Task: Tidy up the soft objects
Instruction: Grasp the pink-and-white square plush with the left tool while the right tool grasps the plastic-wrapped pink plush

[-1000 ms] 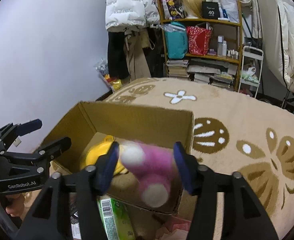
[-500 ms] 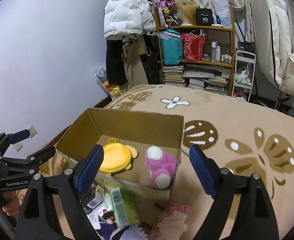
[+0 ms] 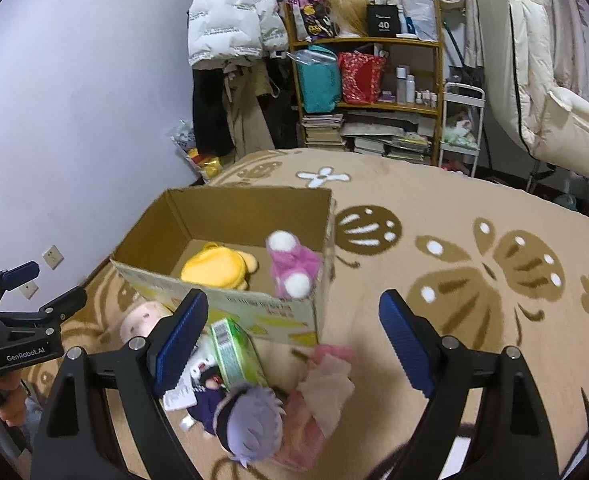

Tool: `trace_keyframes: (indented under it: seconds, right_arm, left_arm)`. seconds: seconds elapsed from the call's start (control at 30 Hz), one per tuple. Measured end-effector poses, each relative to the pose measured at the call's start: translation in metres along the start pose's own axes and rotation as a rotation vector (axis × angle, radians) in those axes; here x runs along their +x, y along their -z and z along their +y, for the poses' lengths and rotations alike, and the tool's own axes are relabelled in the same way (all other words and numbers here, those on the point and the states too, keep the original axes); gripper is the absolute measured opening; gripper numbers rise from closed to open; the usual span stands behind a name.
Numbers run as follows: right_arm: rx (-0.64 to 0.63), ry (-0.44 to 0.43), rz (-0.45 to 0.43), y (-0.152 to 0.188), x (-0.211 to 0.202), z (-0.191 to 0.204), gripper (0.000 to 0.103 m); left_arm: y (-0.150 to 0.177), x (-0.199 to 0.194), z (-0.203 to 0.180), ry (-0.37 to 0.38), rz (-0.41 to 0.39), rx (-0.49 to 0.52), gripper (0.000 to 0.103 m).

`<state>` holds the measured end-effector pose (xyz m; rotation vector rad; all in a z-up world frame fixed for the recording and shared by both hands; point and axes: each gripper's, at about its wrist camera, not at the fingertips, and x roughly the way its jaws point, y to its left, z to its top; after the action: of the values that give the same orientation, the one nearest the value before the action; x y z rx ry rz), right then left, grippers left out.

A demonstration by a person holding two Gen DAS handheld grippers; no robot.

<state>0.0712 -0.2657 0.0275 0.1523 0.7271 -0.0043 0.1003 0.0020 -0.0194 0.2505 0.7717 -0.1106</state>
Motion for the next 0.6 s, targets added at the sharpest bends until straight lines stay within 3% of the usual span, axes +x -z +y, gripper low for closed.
trace_keyframes:
  seconds: [0.13,0.27,0.6]
  right_arm:
    - [0.001,0.019,0.030,0.007,-0.003,-0.005,0.092]
    - [0.011,0.028,0.063,0.012,0.002,-0.009,0.092]
    - [0.040,0.050,0.135,0.025,0.030,-0.019,0.092]
  left_arm:
    - [0.004,0.001,-0.001,-0.020,0.009,0.014,0.099]
    - [0.005,0.008,0.001,0.014,0.052,-0.005,0.099]
    - [0.009,0.036,-0.005,0.015,0.126,0.012,0.099]
